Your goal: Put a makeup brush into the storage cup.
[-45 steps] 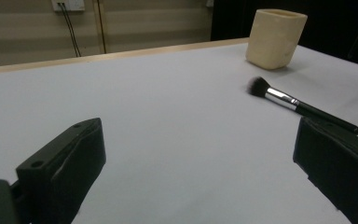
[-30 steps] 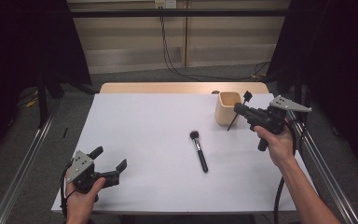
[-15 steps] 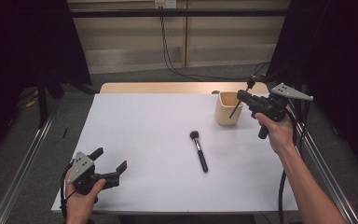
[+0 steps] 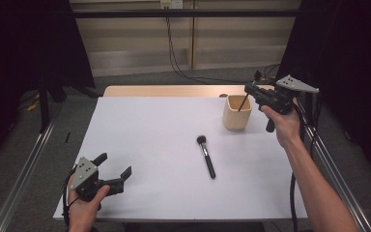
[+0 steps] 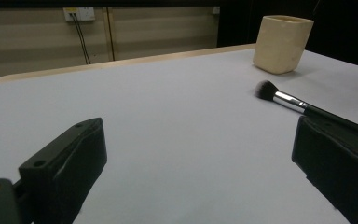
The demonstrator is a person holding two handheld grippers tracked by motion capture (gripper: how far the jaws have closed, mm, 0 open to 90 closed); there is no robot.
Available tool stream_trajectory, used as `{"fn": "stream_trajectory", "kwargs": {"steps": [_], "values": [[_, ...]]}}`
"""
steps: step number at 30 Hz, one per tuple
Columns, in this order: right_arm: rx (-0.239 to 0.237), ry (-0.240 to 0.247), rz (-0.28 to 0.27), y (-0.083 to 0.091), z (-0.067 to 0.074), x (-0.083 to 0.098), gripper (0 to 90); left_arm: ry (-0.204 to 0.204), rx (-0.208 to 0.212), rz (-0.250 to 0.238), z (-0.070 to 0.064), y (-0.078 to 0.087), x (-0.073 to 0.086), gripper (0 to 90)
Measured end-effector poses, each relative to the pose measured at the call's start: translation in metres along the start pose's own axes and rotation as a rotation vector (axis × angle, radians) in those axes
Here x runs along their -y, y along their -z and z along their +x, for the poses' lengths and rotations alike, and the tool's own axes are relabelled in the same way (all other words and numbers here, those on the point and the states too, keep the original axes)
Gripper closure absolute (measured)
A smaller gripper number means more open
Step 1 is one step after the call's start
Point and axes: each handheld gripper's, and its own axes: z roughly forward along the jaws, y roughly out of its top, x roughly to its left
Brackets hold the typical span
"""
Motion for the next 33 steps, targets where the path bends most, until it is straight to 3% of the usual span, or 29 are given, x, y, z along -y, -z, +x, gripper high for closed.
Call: {"fn": "stream_trajectory", "kwargs": {"steps": [12,33], "values": [[0.033,0.007,0.023,-0.016,-0.012,-0.001,86.0,-0.011,0.003,0.004,-0.001,-0.001,0.0,3.1],[0.054,0.005,0.062,-0.027,-0.019,0.019,86.0,-0.012,0.003,0.01,0.0,-0.001,0.0,4.1]]}}
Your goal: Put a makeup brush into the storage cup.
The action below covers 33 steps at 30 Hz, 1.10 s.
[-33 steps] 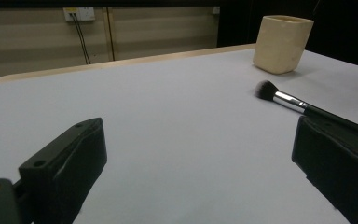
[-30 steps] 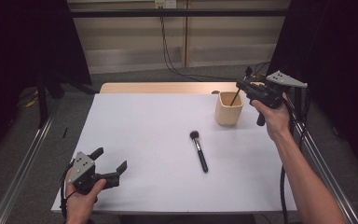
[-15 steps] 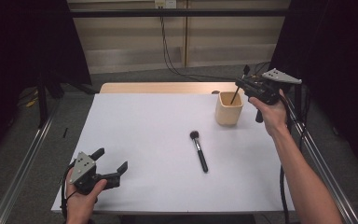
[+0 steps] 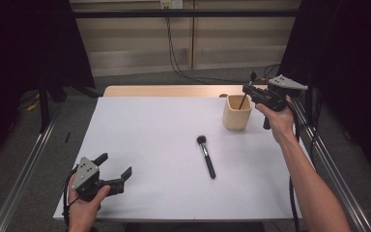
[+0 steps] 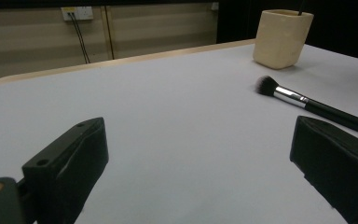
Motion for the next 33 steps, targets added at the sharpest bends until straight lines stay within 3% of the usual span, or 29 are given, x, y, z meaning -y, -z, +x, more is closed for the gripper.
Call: {"fn": "stream_trajectory", "kwargs": {"steps": [33], "values": [[-0.004,-0.017,0.057,-0.013,-0.005,0.034,85.7,-0.016,-0.008,0.006,0.001,0.002,-0.001,3.9]]}}
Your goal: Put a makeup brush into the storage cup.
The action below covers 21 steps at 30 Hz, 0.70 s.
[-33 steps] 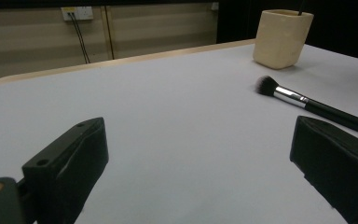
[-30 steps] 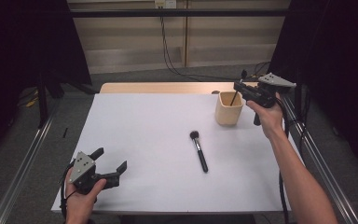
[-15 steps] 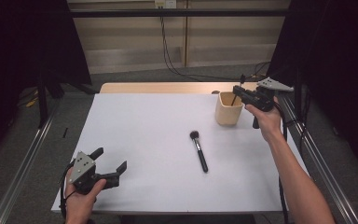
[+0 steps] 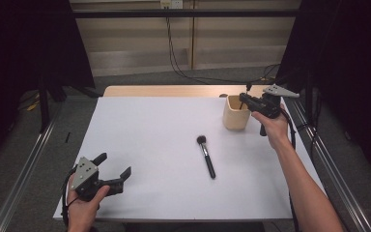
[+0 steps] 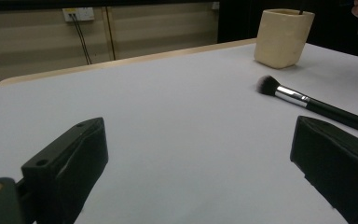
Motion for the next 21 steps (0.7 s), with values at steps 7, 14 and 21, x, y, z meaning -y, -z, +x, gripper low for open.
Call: {"fn": "stream_trajectory", "kwargs": {"steps": [7,14,21], "values": [[-0.009,-0.014,0.013,-0.0031,-0.0005,0.0061,84.7,0.008,-0.003,-0.005,-0.0002,-0.0021,-0.0014,3.9],[-0.012,-0.02,0.017,-0.0026,-0.0006,0.0064,80.2,0.008,-0.008,-0.002,0.0013,-0.0006,-0.0007,4.0],[0.005,-0.051,0.028,0.0004,-0.0031,0.009,62.2,0.006,-0.008,0.0,0.0016,-0.0006,-0.0006,3.9]]}}
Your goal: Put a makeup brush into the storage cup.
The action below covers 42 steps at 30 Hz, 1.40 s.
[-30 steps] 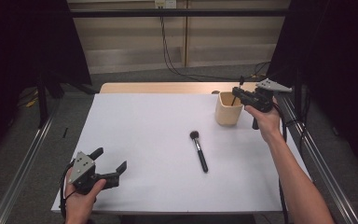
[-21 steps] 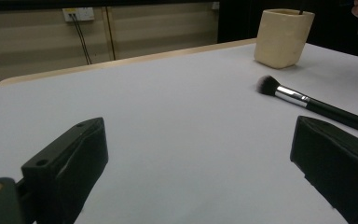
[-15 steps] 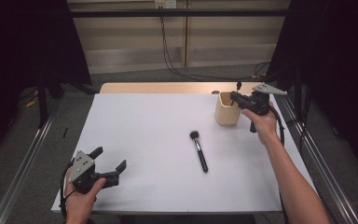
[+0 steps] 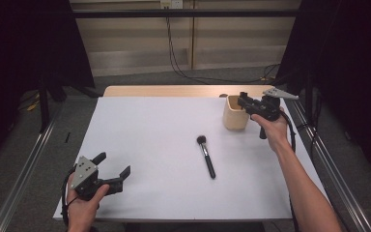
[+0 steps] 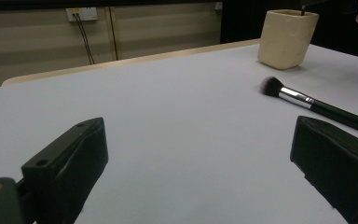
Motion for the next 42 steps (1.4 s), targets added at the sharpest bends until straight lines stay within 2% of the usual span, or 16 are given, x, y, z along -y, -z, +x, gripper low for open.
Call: {"fn": "stream_trajectory", "kwargs": {"steps": [3,5,7,12,20,22,32,34,37,40,41,42], "values": [[0.014,-0.012,-0.002,0.002,0.001,0.0,51.3,0.0,-0.001,0.001,0.0,0.0,0.0,4.0],[0.007,-0.013,0.004,0.003,0.001,0.0,44.0,0.001,0.0,0.0,0.0,0.0,0.0,3.9],[0.033,-0.015,0.006,0.004,0.002,0.001,34.1,0.004,-0.001,-0.003,0.0,0.0,0.0,4.0],[0.057,-0.021,0.01,0.009,0.001,0.002,23.7,0.002,0.001,-0.002,0.0,0.0,0.0,3.9],[0.081,-0.039,0.007,0.02,-0.005,0.007,16.0,0.006,0.002,-0.003,0.0,0.001,0.0,3.9],[0.088,-0.036,-0.001,0.024,-0.004,0.007,11.3,0.006,0.002,-0.003,0.0,0.001,0.0,3.9],[0.037,-0.052,-0.019,0.039,0.004,0.008,3.2,0.005,-0.002,-0.01,0.001,0.002,-0.001,3.9],[0.026,-0.04,-0.026,0.043,0.005,0.01,0.6,0.001,-0.002,-0.008,0.001,0.003,-0.001,3.9],[0.028,-0.043,-0.023,0.047,0.008,0.012,0.8,0.0,-0.002,-0.009,0.001,0.004,-0.001,3.9],[0.019,-0.018,-0.037,0.054,0.011,0.014,0.6,0.004,-0.001,-0.012,0.001,0.004,0.0,3.9],[0.017,-0.021,-0.04,0.056,0.011,0.015,0.5,-0.007,0.0,-0.009,0.002,0.005,-0.001,3.9],[0.019,-0.03,-0.038,0.058,0.011,0.016,0.5,0.0,-0.001,-0.01,0.002,0.005,0.0,3.9]]}}
